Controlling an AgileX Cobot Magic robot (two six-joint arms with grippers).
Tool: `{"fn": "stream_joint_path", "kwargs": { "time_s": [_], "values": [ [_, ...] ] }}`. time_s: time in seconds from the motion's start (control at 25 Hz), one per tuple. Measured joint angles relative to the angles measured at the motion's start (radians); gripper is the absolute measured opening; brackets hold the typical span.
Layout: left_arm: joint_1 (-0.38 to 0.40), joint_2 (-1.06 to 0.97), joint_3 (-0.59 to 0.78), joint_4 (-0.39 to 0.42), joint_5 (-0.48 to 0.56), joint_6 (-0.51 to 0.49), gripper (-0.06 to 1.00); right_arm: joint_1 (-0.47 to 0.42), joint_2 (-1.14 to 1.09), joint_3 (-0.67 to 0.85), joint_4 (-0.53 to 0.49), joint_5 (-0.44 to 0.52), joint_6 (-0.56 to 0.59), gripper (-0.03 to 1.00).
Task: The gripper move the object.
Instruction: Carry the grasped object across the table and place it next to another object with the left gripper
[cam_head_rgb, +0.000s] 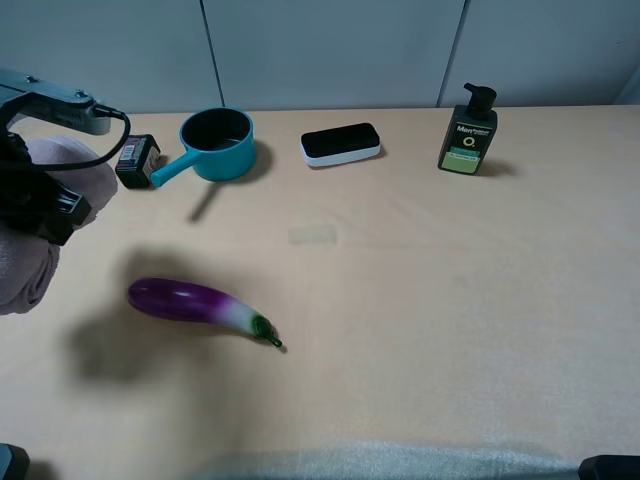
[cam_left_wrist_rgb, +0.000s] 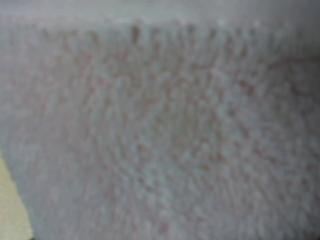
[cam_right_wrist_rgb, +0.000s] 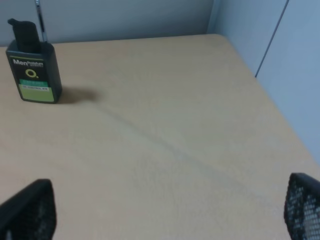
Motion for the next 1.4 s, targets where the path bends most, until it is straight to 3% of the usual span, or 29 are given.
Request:
{"fn": "stream_joint_path", "kwargs": {
  "time_s": [0.36,1.04,1.4],
  "values": [
    [0.059,0.017,0.011,0.0,-0.05,-0.03,0.56,0.0,0.0,0.0,0.0,0.0,0.0,0.69],
    [0.06,0.318,-0.058,0.0,-0.243,-0.037,0.56,0.0,0.0,0.0,0.0,0.0,0.0,0.69],
    [0.044,0.422,-0.118,0.0,-0.28,-0.037,0.56,0.0,0.0,0.0,0.0,0.0,0.0,0.69]
  ]
}}
